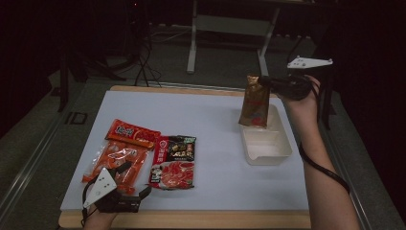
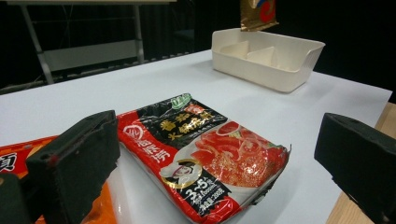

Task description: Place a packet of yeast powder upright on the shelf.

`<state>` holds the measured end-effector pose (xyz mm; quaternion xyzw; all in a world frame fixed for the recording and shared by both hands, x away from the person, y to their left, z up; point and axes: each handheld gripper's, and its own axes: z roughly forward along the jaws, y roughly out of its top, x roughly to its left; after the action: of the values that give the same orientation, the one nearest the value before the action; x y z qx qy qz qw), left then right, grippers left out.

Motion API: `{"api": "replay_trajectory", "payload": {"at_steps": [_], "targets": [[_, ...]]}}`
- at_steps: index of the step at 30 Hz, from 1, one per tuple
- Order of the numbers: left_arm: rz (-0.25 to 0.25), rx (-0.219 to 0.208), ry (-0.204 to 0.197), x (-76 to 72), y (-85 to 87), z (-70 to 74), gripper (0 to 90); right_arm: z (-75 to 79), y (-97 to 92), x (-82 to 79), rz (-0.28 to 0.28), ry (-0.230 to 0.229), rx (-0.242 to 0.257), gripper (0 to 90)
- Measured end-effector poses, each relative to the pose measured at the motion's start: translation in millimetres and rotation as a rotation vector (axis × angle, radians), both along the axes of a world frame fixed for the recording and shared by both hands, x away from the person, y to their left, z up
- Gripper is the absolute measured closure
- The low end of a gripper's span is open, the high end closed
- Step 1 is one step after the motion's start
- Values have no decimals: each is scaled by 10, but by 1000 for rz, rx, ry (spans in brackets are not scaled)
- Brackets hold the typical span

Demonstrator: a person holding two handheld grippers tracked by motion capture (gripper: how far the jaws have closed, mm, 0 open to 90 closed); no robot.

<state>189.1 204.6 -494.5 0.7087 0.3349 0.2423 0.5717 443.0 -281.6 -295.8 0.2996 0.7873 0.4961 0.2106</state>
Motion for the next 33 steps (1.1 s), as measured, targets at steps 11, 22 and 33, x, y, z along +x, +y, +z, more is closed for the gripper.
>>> {"api": "replay_trajectory", "payload": {"at_steps": [11, 22, 33], "targets": [[7, 6, 3, -40, 5, -4, 8, -46, -201, 259, -17, -53, 2, 894], [29, 5, 15, -115, 50, -27, 8, -96, -252, 485, -48, -81, -11, 893], [53, -4, 25, -164, 93, -44, 8, -319, -253, 710, -33, -66, -4, 893]]}}
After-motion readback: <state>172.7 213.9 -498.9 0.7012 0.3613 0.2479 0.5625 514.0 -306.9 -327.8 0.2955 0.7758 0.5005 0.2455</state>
